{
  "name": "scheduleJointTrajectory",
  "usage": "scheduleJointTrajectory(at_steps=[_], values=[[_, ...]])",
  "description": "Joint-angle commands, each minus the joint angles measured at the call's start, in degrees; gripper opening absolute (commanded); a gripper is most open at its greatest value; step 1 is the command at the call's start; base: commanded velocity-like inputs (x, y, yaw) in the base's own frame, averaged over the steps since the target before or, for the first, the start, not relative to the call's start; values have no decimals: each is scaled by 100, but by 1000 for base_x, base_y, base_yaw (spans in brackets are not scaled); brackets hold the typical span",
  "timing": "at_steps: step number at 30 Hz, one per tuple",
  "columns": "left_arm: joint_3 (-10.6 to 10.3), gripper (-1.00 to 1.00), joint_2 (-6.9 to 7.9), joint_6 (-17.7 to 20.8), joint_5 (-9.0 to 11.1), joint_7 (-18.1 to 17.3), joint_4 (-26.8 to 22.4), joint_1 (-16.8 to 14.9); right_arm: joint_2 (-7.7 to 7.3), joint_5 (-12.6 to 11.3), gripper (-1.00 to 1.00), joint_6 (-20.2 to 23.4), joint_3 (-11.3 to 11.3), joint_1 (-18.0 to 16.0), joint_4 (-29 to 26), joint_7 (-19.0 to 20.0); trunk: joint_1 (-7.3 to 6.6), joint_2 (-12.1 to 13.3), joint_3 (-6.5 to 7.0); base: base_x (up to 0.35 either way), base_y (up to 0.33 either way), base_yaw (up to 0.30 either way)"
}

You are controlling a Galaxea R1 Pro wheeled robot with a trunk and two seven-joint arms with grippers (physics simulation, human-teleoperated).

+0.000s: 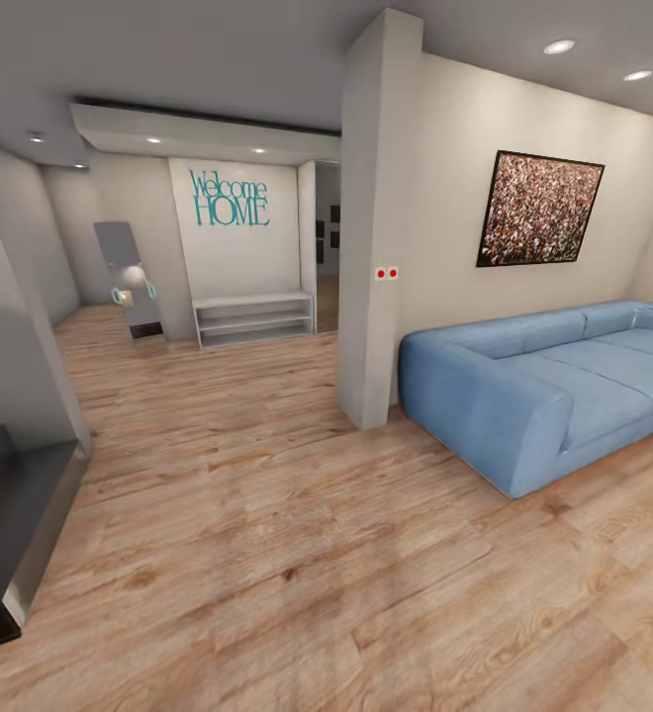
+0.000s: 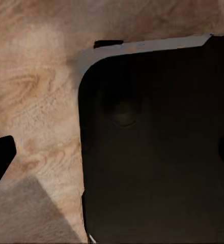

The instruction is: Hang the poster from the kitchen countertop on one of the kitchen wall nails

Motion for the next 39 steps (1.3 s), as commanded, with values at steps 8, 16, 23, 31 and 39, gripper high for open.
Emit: scheduleJointTrajectory(at_steps=[8,16,23,31,39], values=[[31,100,33,-8,-354,0,-3341,8,-32,-15,100,-72,6,5,-2039,-2,0,-3,-3,0,0,-3],[42,100,43,-3,-407,-2,-3341,5,-26,-15,100,-63,10,26,-2033,-2,0,-3,29,0,0,-192],[42,100,45,-4,-411,-6,-3304,3,-28,-14,100,-51,8,26,-2036,-2,0,-3,65,-4,0,-262],[27,100,45,-11,-411,-7,-3166,5,-34,-15,100,-41,5,26,-2037,-2,0,-3,82,-237,0,-105],[26,100,45,-11,-411,-8,-3156,6,-35,-15,100,-38,2,26,-2037,-2,0,-3,85,-226,0,-229]])
